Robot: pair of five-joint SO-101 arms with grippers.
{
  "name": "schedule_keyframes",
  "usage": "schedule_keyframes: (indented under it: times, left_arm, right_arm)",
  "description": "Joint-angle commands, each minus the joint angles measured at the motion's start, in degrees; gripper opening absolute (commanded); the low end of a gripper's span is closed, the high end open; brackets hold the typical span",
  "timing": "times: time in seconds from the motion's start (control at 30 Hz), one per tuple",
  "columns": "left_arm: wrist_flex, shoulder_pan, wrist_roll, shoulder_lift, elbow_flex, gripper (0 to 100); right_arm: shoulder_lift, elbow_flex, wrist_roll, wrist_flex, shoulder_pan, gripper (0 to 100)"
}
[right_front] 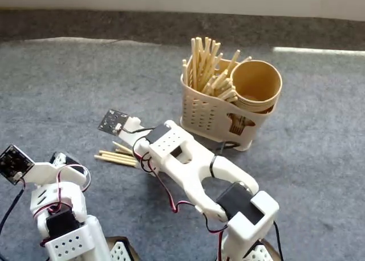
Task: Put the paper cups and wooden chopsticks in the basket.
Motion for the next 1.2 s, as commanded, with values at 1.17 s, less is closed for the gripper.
schedule_keyframes:
  times: [1.17]
  left_arm:
    - [0.18,-0.13,-0.44,-0.92,1.10,3]
  right_arm:
    - [-61.49,16.04,-19.87,-12.26,6.55,0.4]
